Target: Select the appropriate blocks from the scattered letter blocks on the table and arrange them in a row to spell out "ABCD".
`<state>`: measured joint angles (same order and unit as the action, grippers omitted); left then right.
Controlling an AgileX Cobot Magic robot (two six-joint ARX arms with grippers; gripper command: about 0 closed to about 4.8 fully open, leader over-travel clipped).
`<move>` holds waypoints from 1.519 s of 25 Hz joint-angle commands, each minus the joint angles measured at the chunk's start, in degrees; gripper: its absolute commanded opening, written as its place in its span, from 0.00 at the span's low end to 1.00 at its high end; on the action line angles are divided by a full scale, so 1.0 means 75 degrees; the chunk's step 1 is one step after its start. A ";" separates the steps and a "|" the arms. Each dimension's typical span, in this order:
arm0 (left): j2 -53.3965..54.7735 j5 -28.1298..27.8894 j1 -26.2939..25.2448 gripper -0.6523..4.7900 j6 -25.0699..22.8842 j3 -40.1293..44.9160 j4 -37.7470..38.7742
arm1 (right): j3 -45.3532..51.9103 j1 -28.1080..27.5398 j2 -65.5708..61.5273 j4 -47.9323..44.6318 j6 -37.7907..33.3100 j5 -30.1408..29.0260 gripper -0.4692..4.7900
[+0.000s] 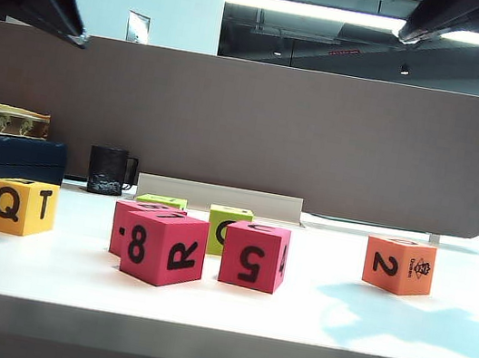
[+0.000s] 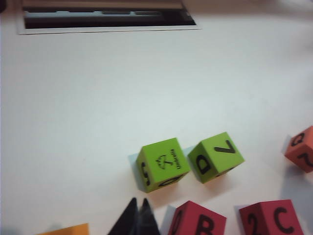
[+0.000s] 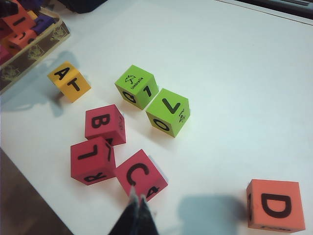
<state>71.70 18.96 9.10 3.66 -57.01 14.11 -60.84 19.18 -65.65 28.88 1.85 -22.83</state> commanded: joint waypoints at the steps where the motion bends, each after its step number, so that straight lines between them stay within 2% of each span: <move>1: 0.0041 0.0050 0.0149 0.11 -0.0038 -0.0125 -0.0047 | -0.0236 0.0122 -0.0227 0.0111 0.0195 0.0055 0.09; 7: 0.0041 0.0047 0.0659 0.11 -0.0035 -0.0213 0.0446 | -0.0583 0.0312 -0.0638 0.0714 0.0411 0.0245 0.09; 11: 0.0058 0.0044 0.1096 0.11 -0.0035 -0.0335 0.0813 | -0.0589 0.0350 -0.0708 0.0731 0.0414 0.0306 0.09; 18: 0.0163 0.0012 0.1460 0.11 -0.0050 -0.0659 0.1253 | -0.0592 0.0417 -0.0729 0.0755 0.0414 0.0306 0.09; 29: 0.0309 -0.0178 0.1594 0.11 -0.0606 -0.1227 0.2384 | -0.0595 0.0734 -0.0731 0.1241 0.0414 0.0332 0.09; 38: 0.0437 -0.0423 0.2381 0.11 -0.0790 -0.1253 0.2748 | -0.0595 0.0799 -0.0731 0.1419 0.0414 0.0408 0.09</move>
<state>74.70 16.03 25.82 -1.74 -65.91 35.05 -64.97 24.95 -71.22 39.79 4.64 -19.90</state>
